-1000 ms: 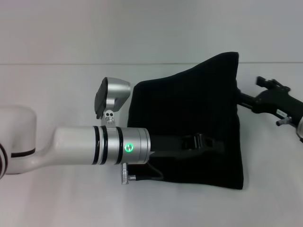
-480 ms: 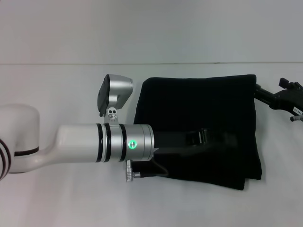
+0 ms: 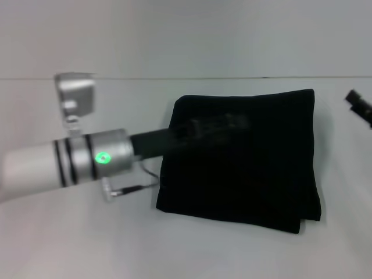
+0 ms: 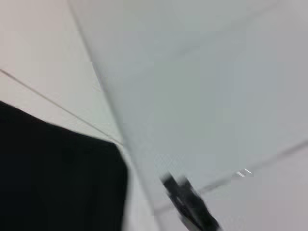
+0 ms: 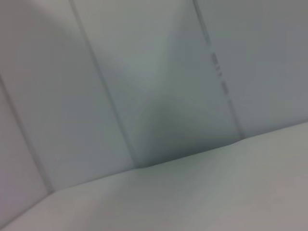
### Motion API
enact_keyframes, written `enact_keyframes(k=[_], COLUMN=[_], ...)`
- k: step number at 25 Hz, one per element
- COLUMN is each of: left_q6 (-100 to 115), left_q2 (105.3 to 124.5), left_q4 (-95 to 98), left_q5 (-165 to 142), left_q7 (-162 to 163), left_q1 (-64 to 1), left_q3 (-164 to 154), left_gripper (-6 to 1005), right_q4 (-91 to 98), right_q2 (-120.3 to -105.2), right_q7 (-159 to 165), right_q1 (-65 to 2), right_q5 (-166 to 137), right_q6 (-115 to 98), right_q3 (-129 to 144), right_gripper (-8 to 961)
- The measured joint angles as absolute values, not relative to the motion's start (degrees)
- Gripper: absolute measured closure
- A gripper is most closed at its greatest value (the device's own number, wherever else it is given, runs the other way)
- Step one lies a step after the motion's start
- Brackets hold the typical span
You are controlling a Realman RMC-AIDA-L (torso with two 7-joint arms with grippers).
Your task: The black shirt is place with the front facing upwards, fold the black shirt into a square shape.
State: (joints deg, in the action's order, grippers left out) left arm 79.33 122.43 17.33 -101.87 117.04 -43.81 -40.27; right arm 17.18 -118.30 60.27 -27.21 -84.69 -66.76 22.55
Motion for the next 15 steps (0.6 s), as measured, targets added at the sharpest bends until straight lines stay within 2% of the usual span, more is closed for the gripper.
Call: enact_keyframes(k=[4, 9, 15], left_q6=[79.14, 80.02, 80.54], left_q2=[120.05, 119.36, 118.97], left_q4=[18.38, 20.11, 20.27], left_q5=[-101.54, -101.51, -101.65], left_q7=[115.96, 114.75, 114.41], left_q1=[-41.07, -38.82, -37.61], left_q3=[-39.46, -38.03, -38.19], left_gripper=[221, 107, 112], right_q4=[17.9, 18.35, 18.37], right_q2=[-117.77, -119.04, -119.07], right_q7=[64.54, 68.67, 78.71], right_q1=[-28.39, -31.86, -34.37], right_q5=[-90.93, -93.68, -93.69], right_q6=[-68.87, -63.77, -59.9], right_q3=[27.4, 29.97, 30.35], right_gripper=[11, 12, 12])
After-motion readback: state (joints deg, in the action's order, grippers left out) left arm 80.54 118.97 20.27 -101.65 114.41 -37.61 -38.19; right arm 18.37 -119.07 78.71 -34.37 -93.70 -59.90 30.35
